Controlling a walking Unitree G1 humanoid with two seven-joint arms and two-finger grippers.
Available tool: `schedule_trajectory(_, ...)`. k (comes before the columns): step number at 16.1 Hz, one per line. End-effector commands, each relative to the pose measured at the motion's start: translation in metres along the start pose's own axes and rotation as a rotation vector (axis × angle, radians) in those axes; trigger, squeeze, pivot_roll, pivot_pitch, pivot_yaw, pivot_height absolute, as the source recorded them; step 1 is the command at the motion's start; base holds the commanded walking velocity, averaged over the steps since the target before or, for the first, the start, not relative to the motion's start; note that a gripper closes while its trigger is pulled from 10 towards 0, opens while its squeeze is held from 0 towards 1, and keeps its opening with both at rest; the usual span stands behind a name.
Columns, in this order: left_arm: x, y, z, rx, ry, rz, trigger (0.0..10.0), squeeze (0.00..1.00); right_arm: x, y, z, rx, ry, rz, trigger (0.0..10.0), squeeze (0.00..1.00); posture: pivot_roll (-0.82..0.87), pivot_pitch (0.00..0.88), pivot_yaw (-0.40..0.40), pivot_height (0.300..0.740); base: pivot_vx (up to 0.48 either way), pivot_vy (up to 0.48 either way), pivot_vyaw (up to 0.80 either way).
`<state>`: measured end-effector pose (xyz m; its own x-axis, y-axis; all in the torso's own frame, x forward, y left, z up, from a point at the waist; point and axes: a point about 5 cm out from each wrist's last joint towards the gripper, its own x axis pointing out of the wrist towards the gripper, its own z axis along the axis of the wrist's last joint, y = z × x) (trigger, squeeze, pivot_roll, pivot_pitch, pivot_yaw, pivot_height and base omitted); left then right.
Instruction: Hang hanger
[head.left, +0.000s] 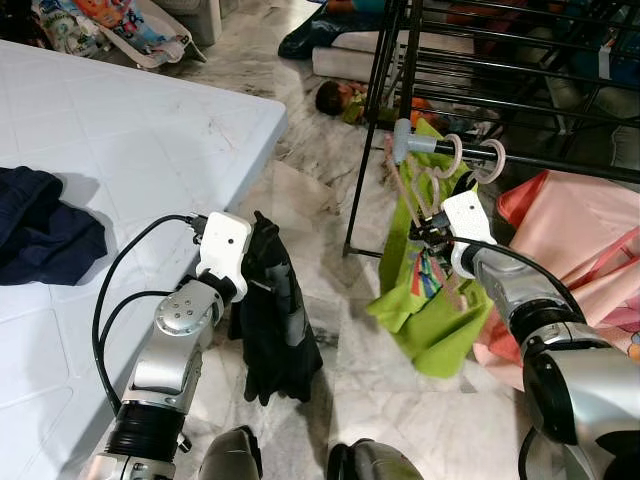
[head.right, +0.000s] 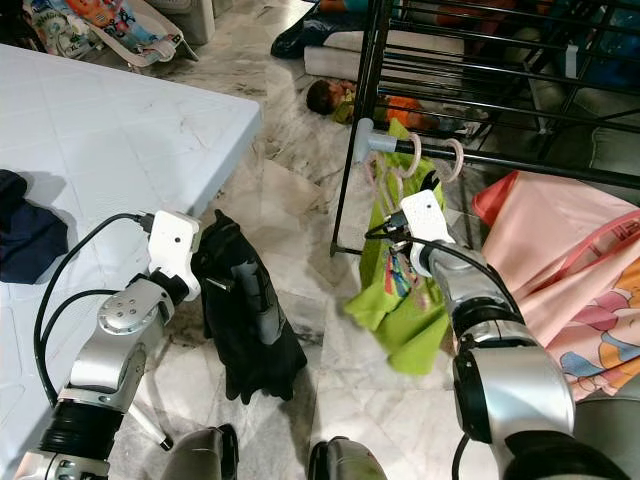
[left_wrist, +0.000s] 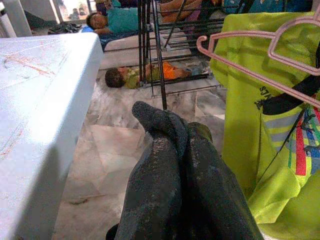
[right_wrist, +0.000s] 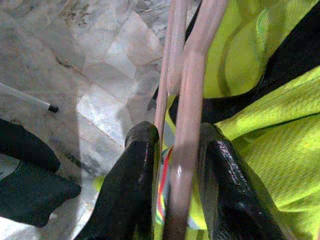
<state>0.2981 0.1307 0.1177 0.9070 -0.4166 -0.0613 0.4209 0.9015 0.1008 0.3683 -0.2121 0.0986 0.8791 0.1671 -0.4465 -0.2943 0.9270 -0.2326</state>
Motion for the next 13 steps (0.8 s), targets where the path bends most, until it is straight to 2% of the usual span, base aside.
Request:
schedule_trajectory(1,0.0004,-0.0018,0.0054,0.014,-0.021,-0.006,10.0,0.00,-0.0016,-0.0065,0.0033,0.002,0.002,-0.011,0.0,0.00,-0.02,0.105,-0.050,0.740,0.000,0.000,0.00)
schedule_trajectory(8,0.0008,-0.0023,0.0050,0.014,-0.016,-0.011,10.0,0.00,-0.0017,-0.0072,0.0043,0.006,0.000,-0.010,0.0,0.00,-0.02,0.106,-0.049,0.740,0.000,0.000,0.00)
schedule_trajectory(13,0.0020,-0.0026,0.0041,0.019,-0.011,-0.013,10.0,0.00,0.0012,0.0020,0.0029,0.128,0.003,0.030,0.0,0.00,-0.02,0.101,-0.047,0.740,0.000,0.000,0.00)
